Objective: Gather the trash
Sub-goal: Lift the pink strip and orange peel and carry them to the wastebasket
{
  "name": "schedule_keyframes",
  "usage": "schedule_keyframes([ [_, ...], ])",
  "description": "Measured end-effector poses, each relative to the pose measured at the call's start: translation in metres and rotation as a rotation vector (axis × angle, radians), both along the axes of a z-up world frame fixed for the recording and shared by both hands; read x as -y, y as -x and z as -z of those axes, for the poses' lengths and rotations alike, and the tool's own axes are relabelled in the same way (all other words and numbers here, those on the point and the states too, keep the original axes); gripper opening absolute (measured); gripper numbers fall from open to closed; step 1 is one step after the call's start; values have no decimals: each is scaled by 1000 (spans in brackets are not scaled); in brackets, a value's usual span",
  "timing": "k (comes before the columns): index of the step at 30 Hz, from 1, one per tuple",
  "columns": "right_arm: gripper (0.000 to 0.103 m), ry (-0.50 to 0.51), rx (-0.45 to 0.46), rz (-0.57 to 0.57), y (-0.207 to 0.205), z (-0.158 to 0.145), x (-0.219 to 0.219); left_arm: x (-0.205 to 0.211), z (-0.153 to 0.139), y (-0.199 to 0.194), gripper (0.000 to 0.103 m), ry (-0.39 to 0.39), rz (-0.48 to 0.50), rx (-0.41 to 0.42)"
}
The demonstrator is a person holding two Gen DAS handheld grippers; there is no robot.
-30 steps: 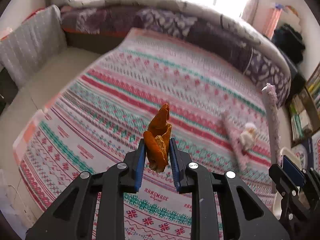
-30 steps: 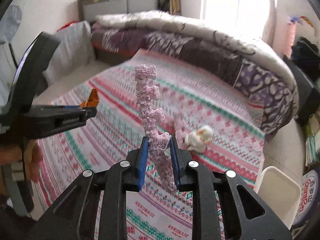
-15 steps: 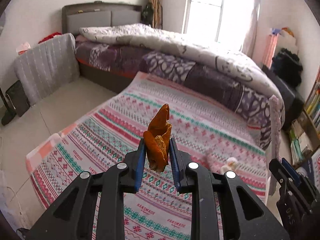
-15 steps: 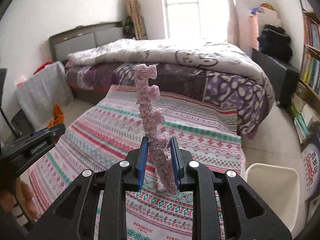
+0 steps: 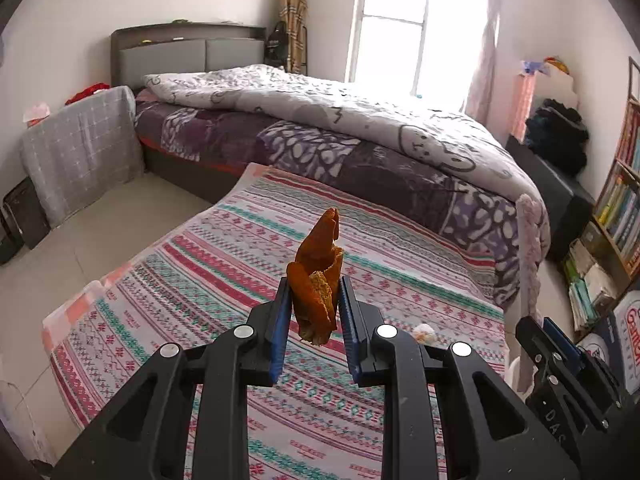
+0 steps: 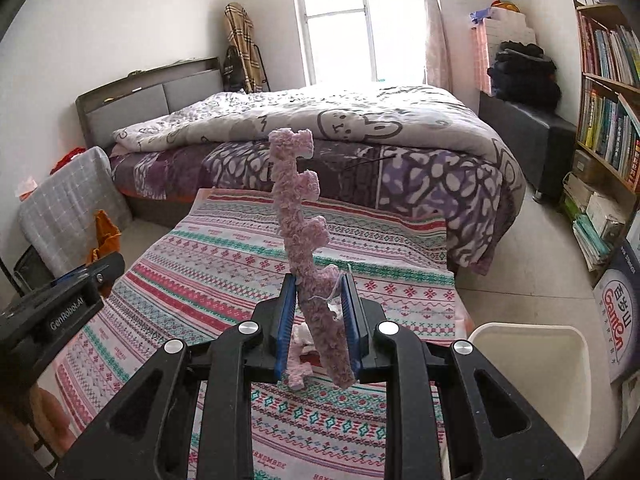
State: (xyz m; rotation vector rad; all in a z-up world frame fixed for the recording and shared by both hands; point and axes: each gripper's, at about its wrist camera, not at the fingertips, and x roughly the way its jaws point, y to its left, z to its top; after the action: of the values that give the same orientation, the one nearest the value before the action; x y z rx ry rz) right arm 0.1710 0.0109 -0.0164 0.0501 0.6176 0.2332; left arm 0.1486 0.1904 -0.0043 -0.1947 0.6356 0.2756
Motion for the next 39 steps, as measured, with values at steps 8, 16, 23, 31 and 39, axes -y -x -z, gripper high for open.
schedule_keyframes([
  [8,22,8,7,29,0,-2,20,27,3,-8,24,-10,46,-10],
  [16,22,1,-10,75,-4,1,49,56,7,-15,24,-23,102,-21],
  [23,22,0,-22,117,-6,3,74,83,10,-21,24,-32,148,-26],
  [31,22,8,-41,170,-8,7,106,113,16,-28,24,-43,205,-39],
  [39,22,-3,-67,235,-8,13,144,148,24,-34,24,-53,265,-54],
])
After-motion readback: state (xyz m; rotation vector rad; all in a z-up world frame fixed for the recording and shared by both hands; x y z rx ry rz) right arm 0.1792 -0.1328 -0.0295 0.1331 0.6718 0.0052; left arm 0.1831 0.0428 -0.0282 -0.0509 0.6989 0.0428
